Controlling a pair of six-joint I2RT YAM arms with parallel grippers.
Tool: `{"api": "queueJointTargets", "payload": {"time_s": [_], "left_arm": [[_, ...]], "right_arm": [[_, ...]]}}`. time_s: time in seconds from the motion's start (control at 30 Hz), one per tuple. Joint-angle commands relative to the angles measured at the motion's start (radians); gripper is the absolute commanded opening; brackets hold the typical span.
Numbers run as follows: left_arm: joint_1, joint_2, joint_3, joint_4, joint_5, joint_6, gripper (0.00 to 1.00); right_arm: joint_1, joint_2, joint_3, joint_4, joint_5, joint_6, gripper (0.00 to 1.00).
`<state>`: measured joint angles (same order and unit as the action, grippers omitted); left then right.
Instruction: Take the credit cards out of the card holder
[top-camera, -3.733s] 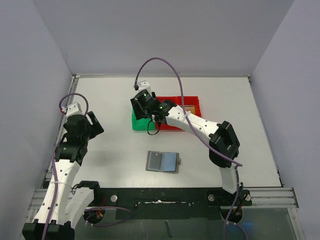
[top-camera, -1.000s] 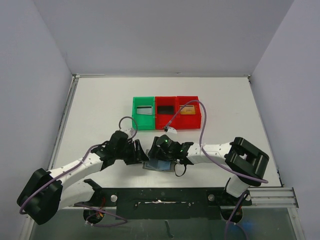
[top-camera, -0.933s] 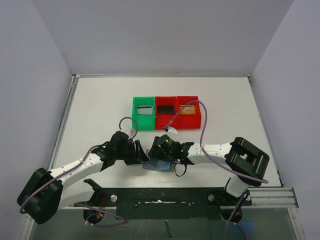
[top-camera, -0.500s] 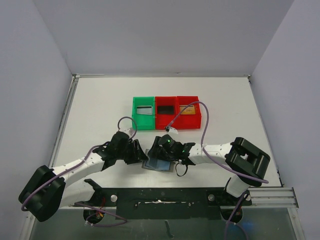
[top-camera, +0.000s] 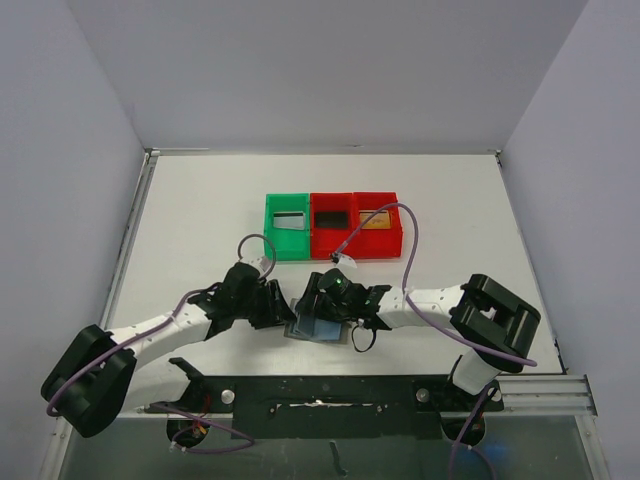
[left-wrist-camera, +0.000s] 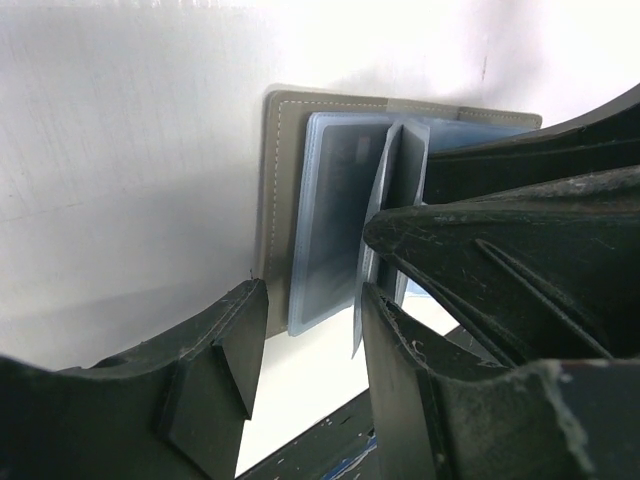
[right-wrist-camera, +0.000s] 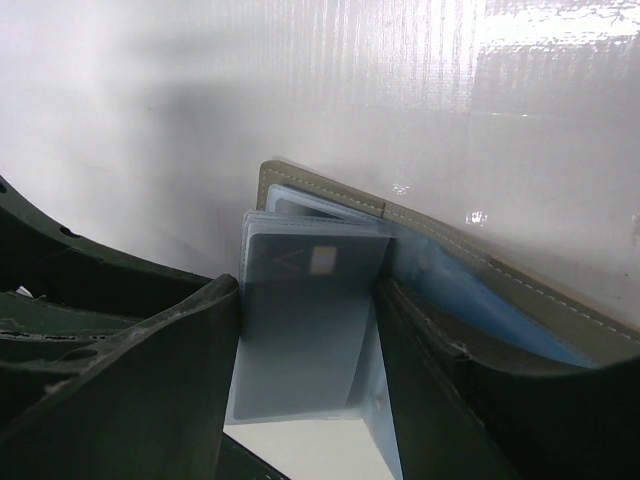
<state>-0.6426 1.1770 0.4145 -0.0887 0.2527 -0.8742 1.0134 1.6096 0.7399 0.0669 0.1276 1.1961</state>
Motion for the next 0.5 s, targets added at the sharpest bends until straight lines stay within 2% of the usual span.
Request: {"api": "queueJointTargets", "payload": {"time_s": [0.0, 0.3, 0.47], "left_arm": [[-0.014, 0.022, 0.028, 0.056, 0.015, 0.032, 0.41], [-0.016, 0.028, 0.058, 0.004, -0.011, 0.054, 0.42], [-0.016, 0.006, 0.085, -0.081, -0.087, 0.06, 0.46]], "right_arm": [[0.002, 0.023, -0.029, -0.041, -0.034, -0.001, 0.56], [0.001, 0.009, -0.026, -0.045, -0.029, -0.001, 0.6], [-0.002, -0.014, -0.048, -0.029, -0.023, 0.015, 0.54]]}}
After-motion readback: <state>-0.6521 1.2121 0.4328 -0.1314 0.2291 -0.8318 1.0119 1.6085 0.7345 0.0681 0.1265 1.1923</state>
